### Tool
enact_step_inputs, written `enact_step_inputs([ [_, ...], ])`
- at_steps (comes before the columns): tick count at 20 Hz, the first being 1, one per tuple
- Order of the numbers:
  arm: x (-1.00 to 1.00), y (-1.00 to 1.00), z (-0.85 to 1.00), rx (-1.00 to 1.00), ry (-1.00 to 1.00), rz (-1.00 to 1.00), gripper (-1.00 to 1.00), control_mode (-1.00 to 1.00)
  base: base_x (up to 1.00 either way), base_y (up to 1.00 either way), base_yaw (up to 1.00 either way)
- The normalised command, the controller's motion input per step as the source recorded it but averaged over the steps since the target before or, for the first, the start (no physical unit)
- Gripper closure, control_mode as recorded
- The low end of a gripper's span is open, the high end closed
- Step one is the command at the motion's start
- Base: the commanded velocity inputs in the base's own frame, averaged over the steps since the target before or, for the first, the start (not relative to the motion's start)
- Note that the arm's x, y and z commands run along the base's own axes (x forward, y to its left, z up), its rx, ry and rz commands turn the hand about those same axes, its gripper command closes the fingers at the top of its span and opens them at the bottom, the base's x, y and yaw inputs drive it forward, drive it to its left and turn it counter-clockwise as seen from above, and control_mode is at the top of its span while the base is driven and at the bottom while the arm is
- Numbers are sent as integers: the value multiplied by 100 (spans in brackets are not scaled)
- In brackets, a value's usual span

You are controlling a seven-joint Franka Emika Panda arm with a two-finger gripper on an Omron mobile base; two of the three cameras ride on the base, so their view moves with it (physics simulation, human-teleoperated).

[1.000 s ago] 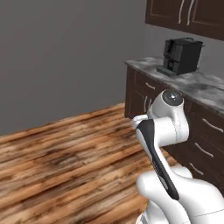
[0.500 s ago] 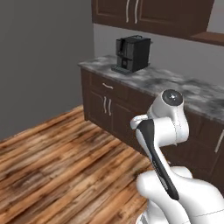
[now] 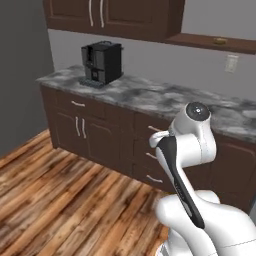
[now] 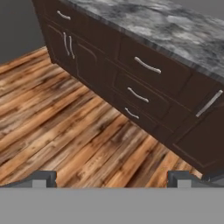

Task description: Locate and retrieve the dish brush and sponge from the cabinet. Place them next to the sink.

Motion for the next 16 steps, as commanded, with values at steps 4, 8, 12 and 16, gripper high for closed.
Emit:
enact_step_inputs([
  [4, 0, 0, 0, 0, 0, 0, -100, 100, 0, -6, -39],
  [8, 0, 0, 0, 0, 0, 0, -100, 100, 0, -14, -37],
  [12, 0, 0, 0, 0, 0, 0, -100, 100, 0, -23, -34],
  [16, 0, 0, 0, 0, 0, 0, -100, 100, 0, -24, -38],
])
